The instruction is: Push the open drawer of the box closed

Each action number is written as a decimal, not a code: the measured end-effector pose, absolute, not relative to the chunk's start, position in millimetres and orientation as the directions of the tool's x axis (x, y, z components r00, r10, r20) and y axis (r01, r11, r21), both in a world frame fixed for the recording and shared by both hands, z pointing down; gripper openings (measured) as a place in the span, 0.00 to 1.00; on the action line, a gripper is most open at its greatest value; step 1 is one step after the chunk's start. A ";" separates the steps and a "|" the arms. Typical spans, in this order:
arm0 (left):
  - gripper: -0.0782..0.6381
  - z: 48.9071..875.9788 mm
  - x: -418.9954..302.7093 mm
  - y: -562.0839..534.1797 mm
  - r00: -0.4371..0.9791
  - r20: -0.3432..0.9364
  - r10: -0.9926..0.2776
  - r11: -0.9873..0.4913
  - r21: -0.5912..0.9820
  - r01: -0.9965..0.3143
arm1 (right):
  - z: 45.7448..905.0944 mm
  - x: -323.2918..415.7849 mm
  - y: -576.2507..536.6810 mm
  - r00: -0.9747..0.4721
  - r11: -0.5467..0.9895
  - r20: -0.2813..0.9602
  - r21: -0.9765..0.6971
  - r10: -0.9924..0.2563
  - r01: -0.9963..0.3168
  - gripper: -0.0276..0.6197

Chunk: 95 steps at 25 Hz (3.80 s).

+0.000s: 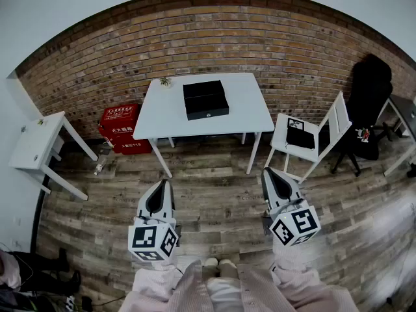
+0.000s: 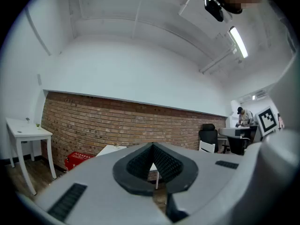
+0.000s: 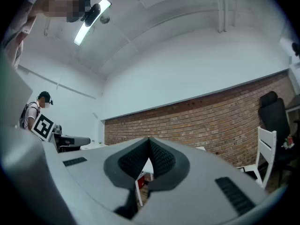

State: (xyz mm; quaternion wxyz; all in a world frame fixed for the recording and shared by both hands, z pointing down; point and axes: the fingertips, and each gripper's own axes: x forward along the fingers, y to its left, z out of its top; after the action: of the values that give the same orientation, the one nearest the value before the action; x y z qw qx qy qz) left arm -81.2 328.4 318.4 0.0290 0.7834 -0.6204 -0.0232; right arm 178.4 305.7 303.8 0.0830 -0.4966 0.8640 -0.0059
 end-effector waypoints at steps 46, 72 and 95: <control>0.10 358.0 -91.0 266.1 0.152 0.081 -0.985 -0.140 0.137 -0.981 | 356.7 181.9 214.4 -0.498 0.495 -0.026 -0.159 -0.867 -0.854 0.36; 0.10 396.8 -157.6 56.7 0.233 0.193 -0.953 -0.197 0.190 -0.962 | 397.0 109.2 20.1 -0.443 0.407 0.118 -0.239 -0.889 -0.881 0.36; 0.10 462.0 -161.1 -48.1 0.301 0.332 -0.894 -0.222 0.254 -0.941 | 465.6 79.2 -80.2 -0.442 0.362 0.259 -0.303 -0.859 -0.882 0.35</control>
State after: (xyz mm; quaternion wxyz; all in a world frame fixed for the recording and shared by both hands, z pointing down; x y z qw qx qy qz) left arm -161.1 -48.1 462.0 0.2065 0.7795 -0.5886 0.0573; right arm 79.2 -80.2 465.6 -0.0281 -0.5277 0.8247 -0.2017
